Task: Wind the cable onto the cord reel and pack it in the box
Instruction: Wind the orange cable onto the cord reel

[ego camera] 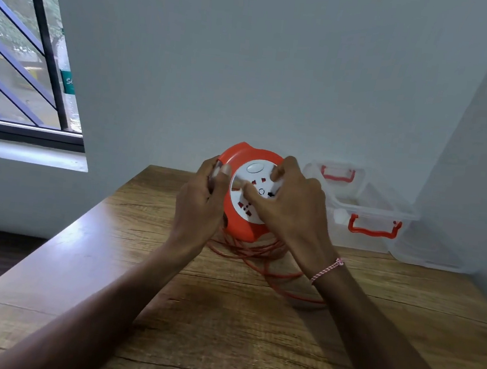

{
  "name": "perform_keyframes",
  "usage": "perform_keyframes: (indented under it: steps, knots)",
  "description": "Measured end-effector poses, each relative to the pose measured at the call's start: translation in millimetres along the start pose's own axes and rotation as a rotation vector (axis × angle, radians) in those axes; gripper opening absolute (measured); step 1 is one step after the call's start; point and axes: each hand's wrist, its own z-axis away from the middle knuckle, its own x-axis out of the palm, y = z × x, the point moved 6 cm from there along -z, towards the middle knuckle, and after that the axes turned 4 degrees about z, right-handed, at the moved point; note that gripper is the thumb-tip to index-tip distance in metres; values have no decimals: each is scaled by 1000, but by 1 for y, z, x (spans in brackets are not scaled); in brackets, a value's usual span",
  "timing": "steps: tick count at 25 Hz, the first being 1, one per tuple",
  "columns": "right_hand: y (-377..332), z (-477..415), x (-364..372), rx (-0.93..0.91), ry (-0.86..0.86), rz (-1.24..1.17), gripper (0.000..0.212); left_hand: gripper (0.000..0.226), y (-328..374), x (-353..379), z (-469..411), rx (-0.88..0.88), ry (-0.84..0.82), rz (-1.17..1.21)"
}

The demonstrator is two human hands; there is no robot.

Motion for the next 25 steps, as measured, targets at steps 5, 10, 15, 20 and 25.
perform_keyframes:
  steps: [5, 10, 15, 20, 25]
  knots:
    - [-7, 3, -17, -364, 11, 127, 40, 29, -5, -7, -6, -46, 15, 66]
    - [-11, 9, -6, -620, -88, 526, 59, 33, -8, -9, -7, -61, 15, 76]
    - [-16, 8, -11, -685, -20, 541, 49, 35, -7, -7, -7, -46, 16, 50]
    - [-11, 1, -8, -289, 92, 237, 66, 32, 1, -3, -1, 22, 40, 29]
    - [0, -3, -4, -94, 45, -16, 50, 26, -1, -3, -2, 16, 42, 8]
